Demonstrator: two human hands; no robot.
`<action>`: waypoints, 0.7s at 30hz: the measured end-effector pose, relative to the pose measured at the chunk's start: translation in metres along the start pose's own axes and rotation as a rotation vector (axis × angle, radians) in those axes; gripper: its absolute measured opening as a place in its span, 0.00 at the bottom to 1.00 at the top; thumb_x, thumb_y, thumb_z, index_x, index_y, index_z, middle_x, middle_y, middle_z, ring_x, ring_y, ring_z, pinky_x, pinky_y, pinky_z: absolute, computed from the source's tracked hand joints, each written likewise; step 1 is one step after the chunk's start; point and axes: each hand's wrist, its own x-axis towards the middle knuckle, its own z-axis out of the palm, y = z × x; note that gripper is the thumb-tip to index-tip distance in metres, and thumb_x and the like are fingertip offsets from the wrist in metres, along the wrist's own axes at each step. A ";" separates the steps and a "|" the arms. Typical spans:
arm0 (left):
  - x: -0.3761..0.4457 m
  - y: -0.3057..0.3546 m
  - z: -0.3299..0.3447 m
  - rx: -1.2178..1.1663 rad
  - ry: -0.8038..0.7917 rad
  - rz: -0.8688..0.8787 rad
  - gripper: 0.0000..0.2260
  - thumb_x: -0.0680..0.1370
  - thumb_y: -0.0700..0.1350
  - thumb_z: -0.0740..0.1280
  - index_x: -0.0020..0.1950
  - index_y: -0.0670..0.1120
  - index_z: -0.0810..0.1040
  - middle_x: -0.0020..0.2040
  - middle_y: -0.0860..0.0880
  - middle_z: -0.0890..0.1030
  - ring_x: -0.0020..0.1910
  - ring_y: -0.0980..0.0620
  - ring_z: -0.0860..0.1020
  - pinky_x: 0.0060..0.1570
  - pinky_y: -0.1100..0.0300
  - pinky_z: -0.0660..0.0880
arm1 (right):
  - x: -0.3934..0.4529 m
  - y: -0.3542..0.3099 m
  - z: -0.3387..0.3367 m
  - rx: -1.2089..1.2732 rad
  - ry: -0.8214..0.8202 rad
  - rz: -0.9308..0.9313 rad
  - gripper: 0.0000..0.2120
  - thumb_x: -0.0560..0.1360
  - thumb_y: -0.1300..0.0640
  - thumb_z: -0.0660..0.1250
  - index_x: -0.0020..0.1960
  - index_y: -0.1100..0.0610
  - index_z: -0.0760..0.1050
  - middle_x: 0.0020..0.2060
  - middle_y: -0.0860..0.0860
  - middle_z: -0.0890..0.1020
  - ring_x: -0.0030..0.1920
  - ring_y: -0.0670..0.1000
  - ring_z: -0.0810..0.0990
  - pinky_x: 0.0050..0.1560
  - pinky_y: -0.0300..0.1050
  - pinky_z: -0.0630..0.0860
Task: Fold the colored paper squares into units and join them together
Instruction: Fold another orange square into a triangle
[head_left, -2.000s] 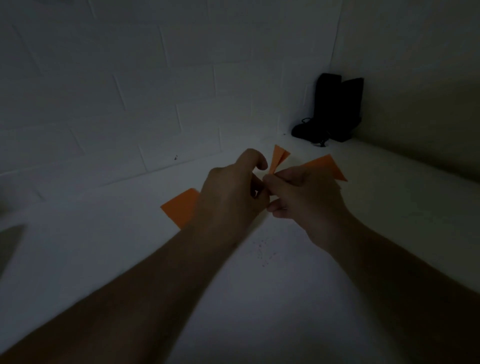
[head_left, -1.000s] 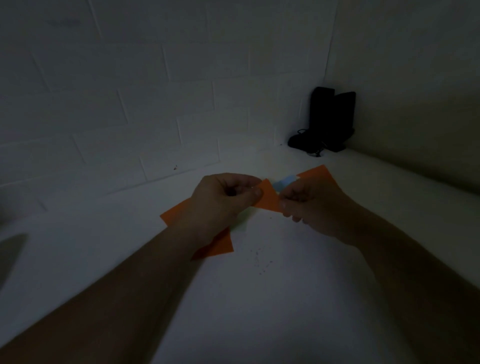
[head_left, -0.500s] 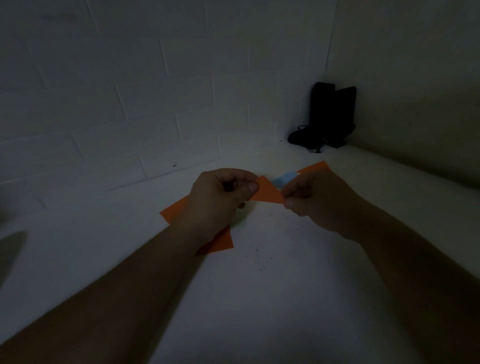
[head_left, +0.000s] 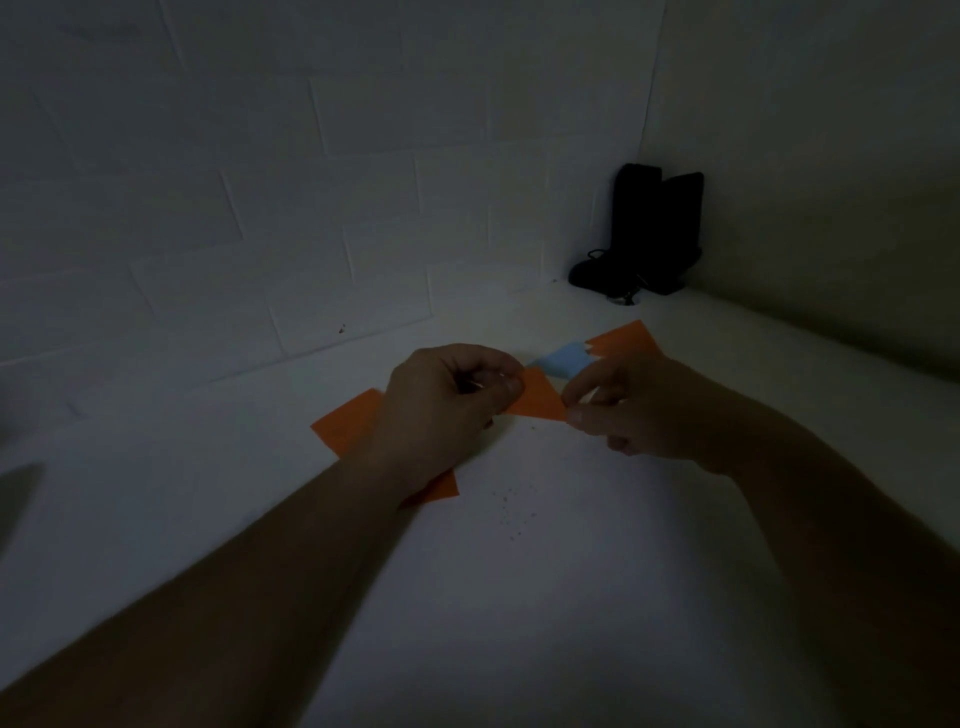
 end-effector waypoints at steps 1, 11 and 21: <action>0.000 -0.001 0.000 0.027 0.009 0.007 0.06 0.77 0.44 0.76 0.47 0.57 0.87 0.41 0.55 0.86 0.39 0.54 0.84 0.45 0.55 0.83 | 0.000 0.000 0.000 -0.021 0.036 -0.007 0.03 0.75 0.51 0.75 0.45 0.44 0.82 0.40 0.48 0.84 0.36 0.47 0.82 0.34 0.37 0.78; 0.002 0.003 0.001 -0.066 -0.032 -0.022 0.06 0.79 0.44 0.74 0.53 0.54 0.87 0.47 0.54 0.87 0.44 0.49 0.85 0.53 0.51 0.83 | 0.014 0.011 0.005 0.126 0.222 -0.073 0.06 0.74 0.61 0.75 0.46 0.51 0.83 0.31 0.43 0.82 0.28 0.36 0.77 0.31 0.28 0.70; 0.017 -0.005 -0.079 0.639 -0.051 -0.093 0.12 0.83 0.44 0.65 0.63 0.54 0.84 0.62 0.51 0.82 0.52 0.56 0.76 0.54 0.60 0.72 | 0.026 0.052 -0.013 -0.271 0.381 0.029 0.13 0.78 0.52 0.70 0.62 0.53 0.82 0.61 0.52 0.83 0.60 0.51 0.80 0.57 0.35 0.65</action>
